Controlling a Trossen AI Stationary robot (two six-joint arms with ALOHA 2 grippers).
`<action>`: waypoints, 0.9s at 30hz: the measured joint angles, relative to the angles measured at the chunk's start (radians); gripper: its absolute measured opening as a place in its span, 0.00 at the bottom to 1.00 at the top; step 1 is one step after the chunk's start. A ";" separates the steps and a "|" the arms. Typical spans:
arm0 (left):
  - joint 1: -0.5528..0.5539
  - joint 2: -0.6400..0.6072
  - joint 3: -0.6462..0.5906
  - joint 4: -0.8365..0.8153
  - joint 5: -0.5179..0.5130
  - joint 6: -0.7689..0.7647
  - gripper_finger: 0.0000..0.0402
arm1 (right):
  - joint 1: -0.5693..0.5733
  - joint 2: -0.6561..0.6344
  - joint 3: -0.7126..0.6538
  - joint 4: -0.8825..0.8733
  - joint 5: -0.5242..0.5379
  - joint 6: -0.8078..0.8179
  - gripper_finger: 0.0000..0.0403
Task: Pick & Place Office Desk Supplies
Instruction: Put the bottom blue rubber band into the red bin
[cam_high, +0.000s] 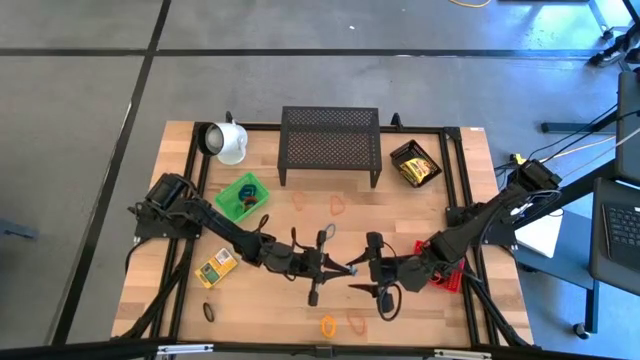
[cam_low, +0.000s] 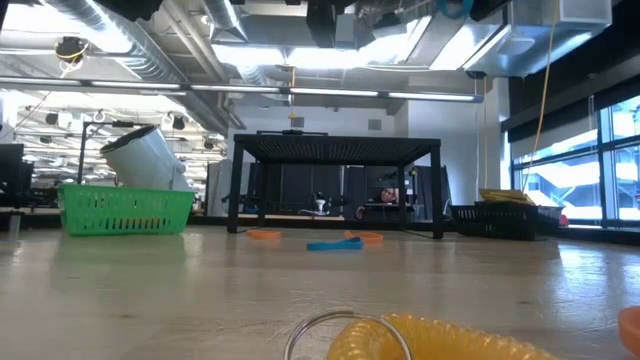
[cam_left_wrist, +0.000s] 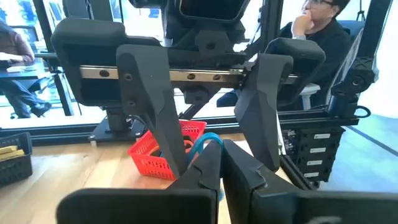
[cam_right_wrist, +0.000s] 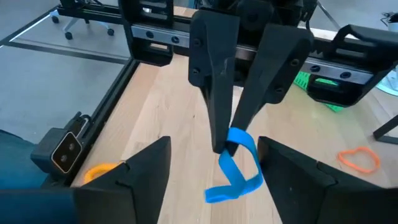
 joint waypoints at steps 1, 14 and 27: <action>0.000 0.000 0.000 0.000 0.000 0.000 0.01 | -0.002 0.000 0.000 0.000 0.000 0.000 0.58; 0.000 0.000 0.000 0.033 0.126 0.000 0.01 | -0.005 0.000 0.000 -0.001 -0.006 0.001 0.26; -0.008 0.000 0.000 0.023 0.122 0.000 0.22 | 0.009 -0.006 0.002 -0.056 -0.003 0.039 0.03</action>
